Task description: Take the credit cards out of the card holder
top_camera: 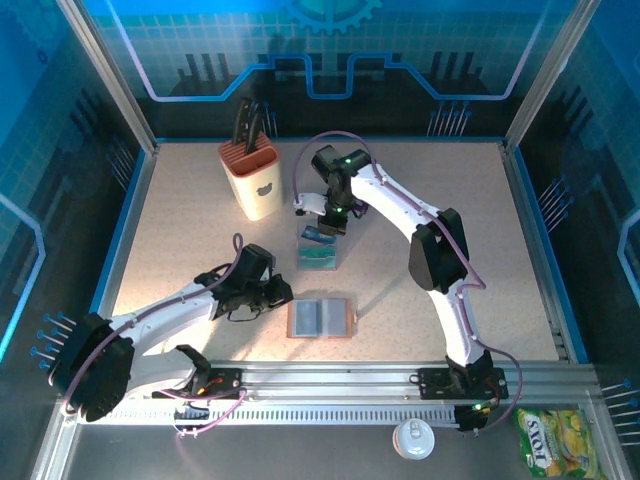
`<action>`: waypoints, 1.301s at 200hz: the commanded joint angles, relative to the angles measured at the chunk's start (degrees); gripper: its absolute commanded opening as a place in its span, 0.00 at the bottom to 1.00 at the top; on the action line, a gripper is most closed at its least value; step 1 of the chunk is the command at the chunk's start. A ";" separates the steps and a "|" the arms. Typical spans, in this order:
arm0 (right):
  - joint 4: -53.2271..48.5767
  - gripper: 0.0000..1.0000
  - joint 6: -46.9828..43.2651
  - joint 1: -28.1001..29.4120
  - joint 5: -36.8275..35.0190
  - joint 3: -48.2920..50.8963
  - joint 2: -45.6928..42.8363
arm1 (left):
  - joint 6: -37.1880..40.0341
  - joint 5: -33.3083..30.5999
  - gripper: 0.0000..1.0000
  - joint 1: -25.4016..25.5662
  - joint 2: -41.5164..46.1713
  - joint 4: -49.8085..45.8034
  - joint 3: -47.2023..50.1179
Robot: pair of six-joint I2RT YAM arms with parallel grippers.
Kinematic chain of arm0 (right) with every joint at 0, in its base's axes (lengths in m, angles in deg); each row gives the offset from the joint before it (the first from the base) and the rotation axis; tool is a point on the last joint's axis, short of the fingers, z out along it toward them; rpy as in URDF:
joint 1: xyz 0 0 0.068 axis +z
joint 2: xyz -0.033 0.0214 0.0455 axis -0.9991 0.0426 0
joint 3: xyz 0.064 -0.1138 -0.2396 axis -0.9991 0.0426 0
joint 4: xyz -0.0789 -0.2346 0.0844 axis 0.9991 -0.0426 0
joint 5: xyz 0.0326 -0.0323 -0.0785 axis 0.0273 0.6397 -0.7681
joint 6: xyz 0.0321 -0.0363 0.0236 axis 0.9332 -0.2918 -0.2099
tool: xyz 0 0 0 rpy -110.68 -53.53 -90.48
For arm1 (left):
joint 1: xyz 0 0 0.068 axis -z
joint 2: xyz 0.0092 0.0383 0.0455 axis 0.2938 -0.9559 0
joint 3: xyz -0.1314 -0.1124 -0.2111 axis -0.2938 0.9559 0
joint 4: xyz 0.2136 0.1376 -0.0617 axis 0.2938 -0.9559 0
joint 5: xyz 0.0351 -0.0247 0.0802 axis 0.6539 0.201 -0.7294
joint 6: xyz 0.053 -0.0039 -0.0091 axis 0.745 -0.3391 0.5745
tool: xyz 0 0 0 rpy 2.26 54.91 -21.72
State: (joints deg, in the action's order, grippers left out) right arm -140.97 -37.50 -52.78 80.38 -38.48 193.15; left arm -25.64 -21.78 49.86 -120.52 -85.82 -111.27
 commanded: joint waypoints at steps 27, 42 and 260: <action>-3.40 0.00 -1.83 -0.61 2.29 -2.48 2.70 | -0.48 -1.48 0.14 -0.55 2.39 -1.83 1.32; -3.59 0.00 -1.83 -0.58 2.43 -2.99 3.40 | -0.42 -1.80 0.14 -0.63 3.00 -2.60 1.43; 6.78 0.20 2.87 -0.14 5.09 2.03 -1.46 | 0.14 -1.97 0.17 -1.32 2.43 -1.78 1.15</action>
State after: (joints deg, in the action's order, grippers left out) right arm -134.77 -34.99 -52.78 81.54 -38.00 195.21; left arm -25.59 -23.09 48.94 -118.70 -86.50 -109.46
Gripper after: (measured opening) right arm 0.160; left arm 0.172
